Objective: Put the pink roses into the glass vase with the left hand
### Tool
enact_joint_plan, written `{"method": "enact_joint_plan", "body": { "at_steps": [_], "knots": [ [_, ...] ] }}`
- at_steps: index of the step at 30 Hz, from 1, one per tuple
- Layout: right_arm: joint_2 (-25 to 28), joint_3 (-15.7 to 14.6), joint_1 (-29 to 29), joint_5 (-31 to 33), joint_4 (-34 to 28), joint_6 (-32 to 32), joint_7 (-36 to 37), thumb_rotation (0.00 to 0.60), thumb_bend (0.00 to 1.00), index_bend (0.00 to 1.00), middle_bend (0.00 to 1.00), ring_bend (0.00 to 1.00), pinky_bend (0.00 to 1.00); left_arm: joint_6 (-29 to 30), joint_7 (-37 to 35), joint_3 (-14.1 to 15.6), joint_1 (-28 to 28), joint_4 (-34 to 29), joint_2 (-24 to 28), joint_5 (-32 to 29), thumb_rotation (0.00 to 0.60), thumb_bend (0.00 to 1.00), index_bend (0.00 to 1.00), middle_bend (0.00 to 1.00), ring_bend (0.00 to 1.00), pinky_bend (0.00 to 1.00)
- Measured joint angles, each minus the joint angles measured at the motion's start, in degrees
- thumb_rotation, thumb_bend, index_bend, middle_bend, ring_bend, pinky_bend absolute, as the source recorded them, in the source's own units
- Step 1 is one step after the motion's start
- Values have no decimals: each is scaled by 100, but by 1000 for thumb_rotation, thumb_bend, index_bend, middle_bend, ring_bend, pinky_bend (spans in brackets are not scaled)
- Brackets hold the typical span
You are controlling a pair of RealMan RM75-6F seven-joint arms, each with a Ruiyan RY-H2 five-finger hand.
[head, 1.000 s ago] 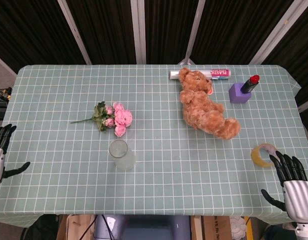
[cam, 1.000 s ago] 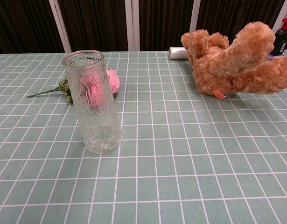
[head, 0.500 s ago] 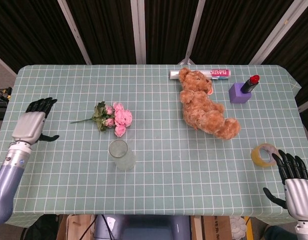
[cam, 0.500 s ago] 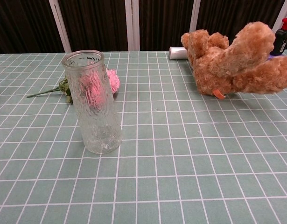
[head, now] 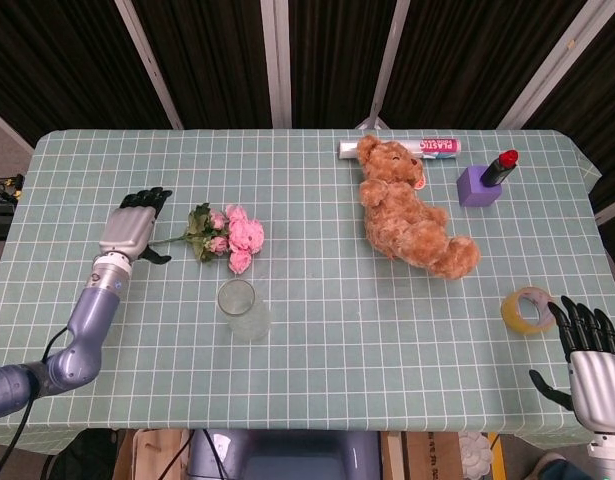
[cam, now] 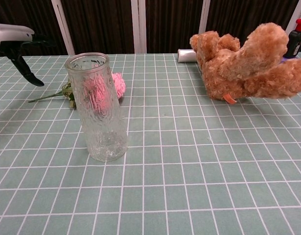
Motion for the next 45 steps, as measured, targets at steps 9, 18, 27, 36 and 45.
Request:
{"method": "enact_joint_plan", "body": {
  "at_steps": [9, 18, 27, 36, 45],
  "knots": [
    [-25, 48, 36, 134, 4, -65, -60, 600, 221, 82, 54, 0, 0, -336, -154, 68, -382, 714, -554, -101, 600, 164, 38, 5, 0, 19],
    [-54, 57, 65, 192, 17, -118, -130, 600, 221, 83, 54, 0, 0, -690, -409, 137, -623, 1375, -1006, -60, 600, 164, 39, 5, 0, 20],
    [-62, 54, 66, 228, 17, -128, -156, 600, 221, 82, 54, 0, 0, -890, -852, 145, -789, 1796, -1464, 267, 600, 164, 46, 9, 0, 22],
    [-46, 36, 66, 191, 29, -122, -80, 600, 220, 83, 54, 0, 0, -860, -847, 306, -928, 1996, -1723, 482, 600, 219, 100, 130, 75, 163],
    [-41, 20, 89, 177, 45, -166, -17, 600, 220, 82, 53, 0, 0, -407, -463, 410, -1012, 2201, -1955, 304, 600, 298, 150, 183, 112, 215]
  ]
}}
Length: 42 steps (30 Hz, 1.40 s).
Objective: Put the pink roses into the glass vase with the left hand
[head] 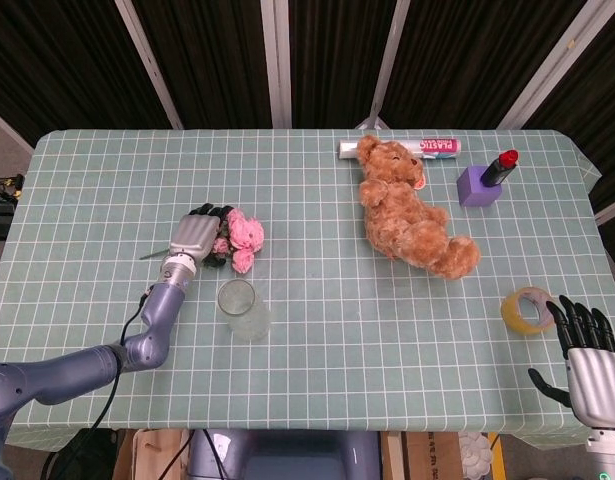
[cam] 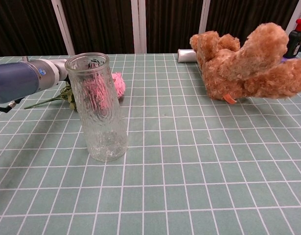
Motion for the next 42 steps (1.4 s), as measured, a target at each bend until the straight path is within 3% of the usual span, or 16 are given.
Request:
{"method": "enact_joint_plan", "body": {
  "at_steps": [9, 15, 27, 33, 42],
  "knots": [
    [5, -4, 11, 24, 3, -27, 17, 600, 220, 82, 54, 0, 0, 126, 132, 50, -49, 228, -246, 41, 600, 399, 254, 281, 203, 318],
    [20, -14, 2, -4, 5, -1, 48, 600, 221, 83, 54, 0, 0, 288, 133, 41, -36, 302, -326, 201, 600, 476, 354, 401, 290, 409],
    [51, -41, -25, -45, -12, 41, 83, 600, 221, 93, 53, 0, 0, 586, -176, 15, 246, 164, -50, 642, 600, 494, 383, 416, 300, 421],
    [54, -56, -30, -59, -37, 40, 59, 600, 221, 93, 53, 0, 0, 844, -1079, -95, 581, -276, 463, 1227, 600, 493, 356, 396, 300, 421],
    [45, -81, -21, -117, -80, 32, 13, 600, 221, 93, 54, 0, 0, 1304, -3714, -566, 1325, -1568, 1682, 2318, 600, 487, 343, 378, 294, 410]
  ]
}}
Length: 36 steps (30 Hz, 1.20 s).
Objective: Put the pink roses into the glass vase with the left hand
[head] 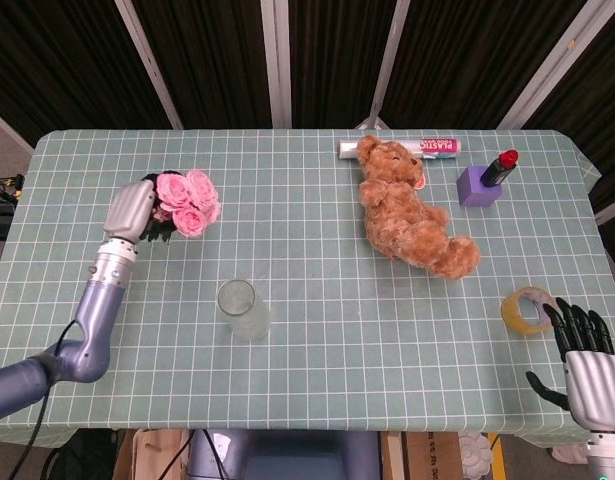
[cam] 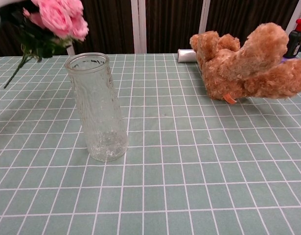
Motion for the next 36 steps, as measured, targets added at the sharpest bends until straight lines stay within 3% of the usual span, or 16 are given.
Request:
{"method": "enact_joint_plan", "body": {
  "at_steps": [7, 14, 21, 28, 36],
  "knots": [
    [13, -7, 1, -37, -7, 12, 49, 600, 220, 97, 53, 0, 0, 334, -2000, -494, 648, -1705, 1365, 911, 600, 481, 342, 371, 289, 393],
    [60, -24, -30, -106, -4, 79, 174, 600, 221, 97, 54, 0, 0, 596, -3089, -866, 1056, -2990, 2212, 1491, 600, 448, 343, 364, 289, 390],
    [121, -33, -68, -163, 16, 155, 336, 600, 220, 97, 54, 0, 0, 634, -3359, -940, 1023, -3774, 2237, 1699, 600, 448, 343, 367, 289, 390],
    [151, -18, -84, -143, 51, 182, 444, 600, 220, 97, 53, 0, 0, 507, -3506, -916, 791, -3949, 1927, 1495, 600, 448, 344, 375, 289, 390],
    [168, -12, -98, -139, 67, 199, 489, 600, 221, 97, 54, 0, 0, 409, -2983, -751, 518, -3920, 1509, 1318, 600, 448, 344, 375, 289, 390]
  ]
}}
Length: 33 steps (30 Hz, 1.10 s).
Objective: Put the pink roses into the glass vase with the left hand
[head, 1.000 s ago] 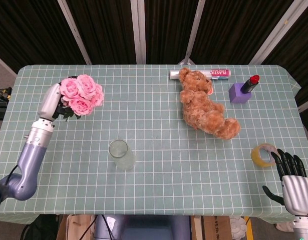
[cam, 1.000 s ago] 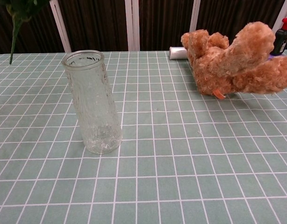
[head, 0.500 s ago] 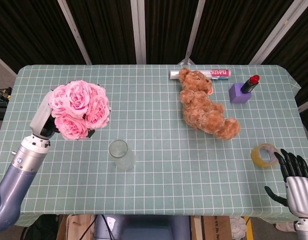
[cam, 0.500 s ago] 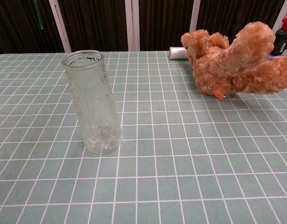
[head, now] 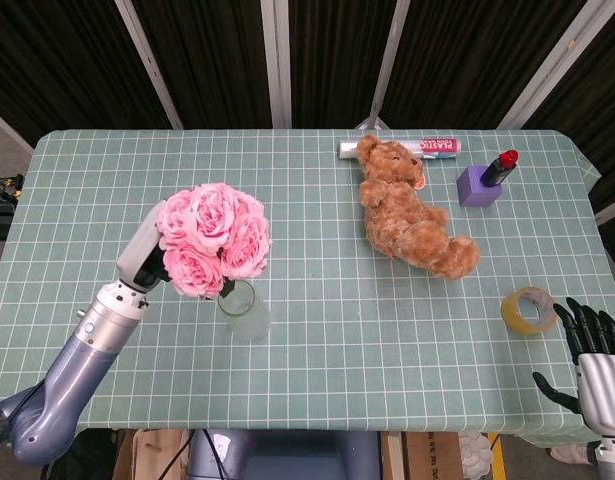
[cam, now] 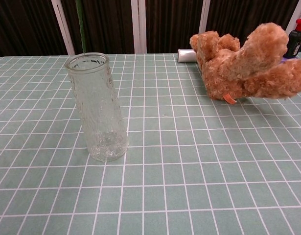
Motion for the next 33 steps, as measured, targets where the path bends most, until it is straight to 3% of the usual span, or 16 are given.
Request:
{"method": "enact_joint_plan", "body": {
  "at_steps": [12, 25, 33],
  "knots": [
    [16, 4, -17, -21, 6, 33, 54, 600, 220, 96, 54, 0, 0, -135, -26, 297, -63, 277, -322, 120, 600, 438, 343, 375, 289, 384],
    [47, -2, -51, -57, 2, 90, 125, 600, 221, 97, 54, 0, 0, -232, -676, 965, 190, 824, -376, 1003, 600, 384, 333, 345, 252, 353],
    [51, -2, -54, -68, -1, 92, 136, 600, 221, 97, 54, 0, 0, -345, -796, 1191, 180, 1143, -418, 1217, 600, 318, 267, 256, 155, 252]
  ]
}}
